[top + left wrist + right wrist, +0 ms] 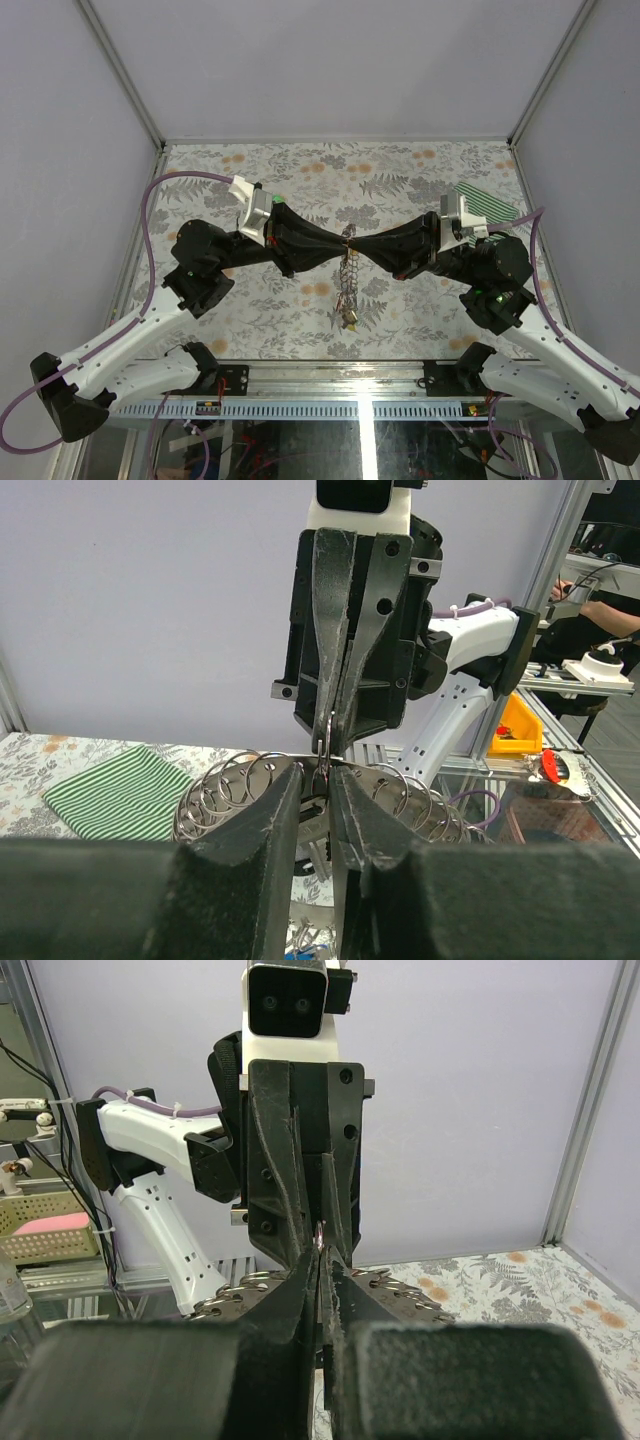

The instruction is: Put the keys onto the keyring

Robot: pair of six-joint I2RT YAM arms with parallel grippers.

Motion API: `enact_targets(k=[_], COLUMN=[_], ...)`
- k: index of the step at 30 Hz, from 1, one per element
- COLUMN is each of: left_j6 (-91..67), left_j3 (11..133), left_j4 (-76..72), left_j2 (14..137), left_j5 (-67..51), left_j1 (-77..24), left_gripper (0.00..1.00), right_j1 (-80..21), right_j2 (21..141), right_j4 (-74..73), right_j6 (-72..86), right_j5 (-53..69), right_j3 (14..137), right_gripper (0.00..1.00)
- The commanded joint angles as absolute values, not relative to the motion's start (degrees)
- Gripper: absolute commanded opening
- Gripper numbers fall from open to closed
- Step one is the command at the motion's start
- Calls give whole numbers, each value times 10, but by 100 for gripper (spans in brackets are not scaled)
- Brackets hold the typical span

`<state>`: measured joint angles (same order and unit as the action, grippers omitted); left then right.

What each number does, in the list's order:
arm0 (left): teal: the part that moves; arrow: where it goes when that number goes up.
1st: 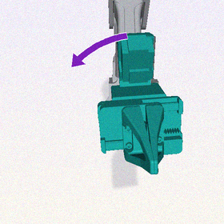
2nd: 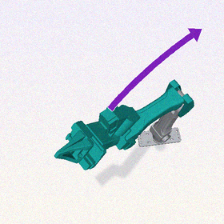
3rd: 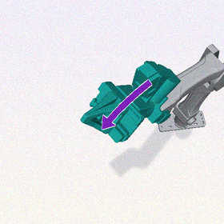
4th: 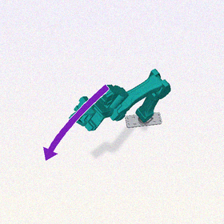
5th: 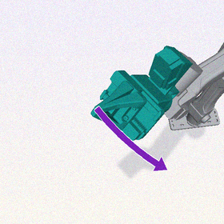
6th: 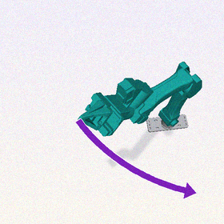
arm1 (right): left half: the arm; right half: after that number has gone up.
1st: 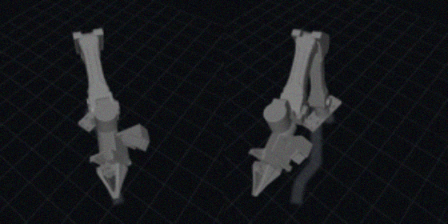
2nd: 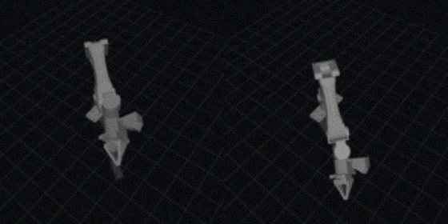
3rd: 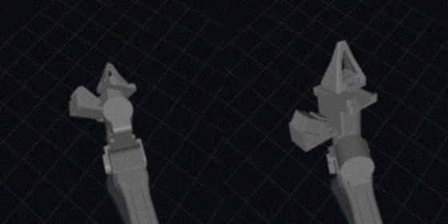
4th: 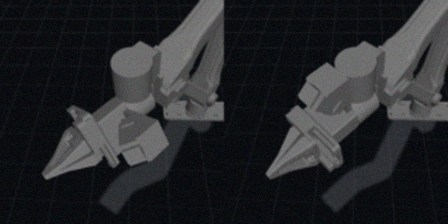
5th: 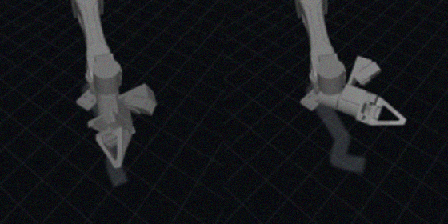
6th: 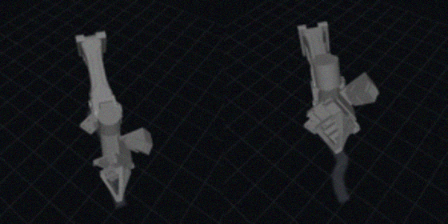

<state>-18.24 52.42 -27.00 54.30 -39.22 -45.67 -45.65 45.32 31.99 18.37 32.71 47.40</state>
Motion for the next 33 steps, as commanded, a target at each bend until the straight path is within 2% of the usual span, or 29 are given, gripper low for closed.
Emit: enact_targets(k=[1,6,12,19,21,26,33], left_j6=[-182,-184,-183,-166,-147,-85,9], left_j3=[539,536,537,549,564,615,693], left_j4=[-299,-300,-302,-260,-224,-90,121], left_j2=[540,535,534,529,528,531,555], left_j5=[-402,-401,-403,-405,-405,-401,-405], left_j1=[-461,-461,-461,-462,-462,-462,-461], left_gripper=[17,14,0,0,0,0,0], right_j1=[-458,-459,-459,-459,-458,-459,-459], right_j2=[451,451,451,443,438,418,401], right_j4=[379,374,370,348,332,261,132], right_j6=[178,173,171,157,146,105,46], right_j5=[334,333,333,331,331,328,306], right_j3=[506,504,504,505,508,525,559], right_gripper=[0,0,0,0,3,19,32])
